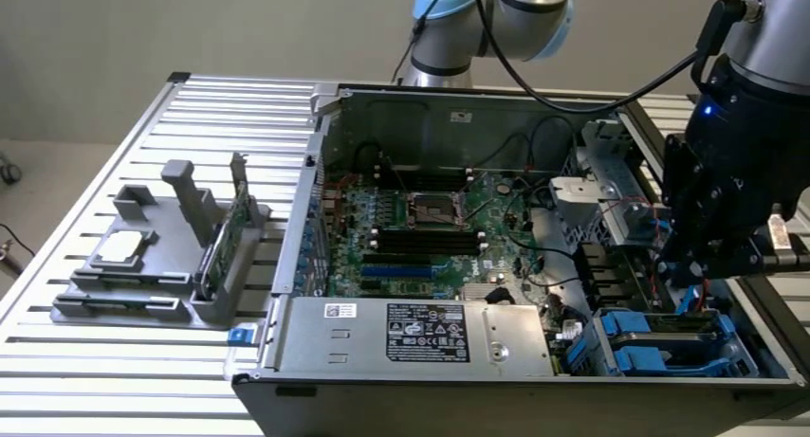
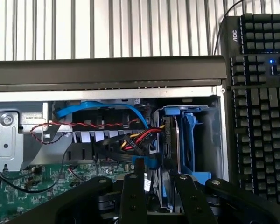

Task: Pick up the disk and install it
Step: 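Insert the second disk wire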

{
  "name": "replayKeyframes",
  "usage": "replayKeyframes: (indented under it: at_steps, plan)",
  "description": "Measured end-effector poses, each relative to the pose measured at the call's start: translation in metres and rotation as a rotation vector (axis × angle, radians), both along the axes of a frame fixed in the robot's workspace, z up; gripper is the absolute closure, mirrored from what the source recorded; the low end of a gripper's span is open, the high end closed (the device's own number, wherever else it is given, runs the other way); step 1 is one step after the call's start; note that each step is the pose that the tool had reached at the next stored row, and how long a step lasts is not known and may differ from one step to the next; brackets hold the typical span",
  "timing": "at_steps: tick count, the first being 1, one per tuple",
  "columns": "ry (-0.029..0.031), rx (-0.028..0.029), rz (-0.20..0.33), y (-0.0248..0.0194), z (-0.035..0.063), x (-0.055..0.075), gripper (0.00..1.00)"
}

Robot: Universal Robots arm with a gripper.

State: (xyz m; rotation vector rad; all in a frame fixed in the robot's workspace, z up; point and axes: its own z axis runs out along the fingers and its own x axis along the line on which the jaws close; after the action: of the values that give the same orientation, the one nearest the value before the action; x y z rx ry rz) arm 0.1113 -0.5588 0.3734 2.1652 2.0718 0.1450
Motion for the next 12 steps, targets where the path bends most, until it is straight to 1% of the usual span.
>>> replayKeyframes:
  at_steps: [4,6,11,12]
  plan:
    - [-0.0003,-0.0046,0.0,0.0023,-0.0026,0.0004,0.69]
    - [-0.0004,-0.0073,0.0,0.0028,-0.0039,0.0007,0.69]
    - [-0.0004,-0.0173,0.0,0.0036,-0.0061,0.0014,0.69]
    - [-0.0004,-0.0193,0.0,0.0037,-0.0063,0.0016,0.71]
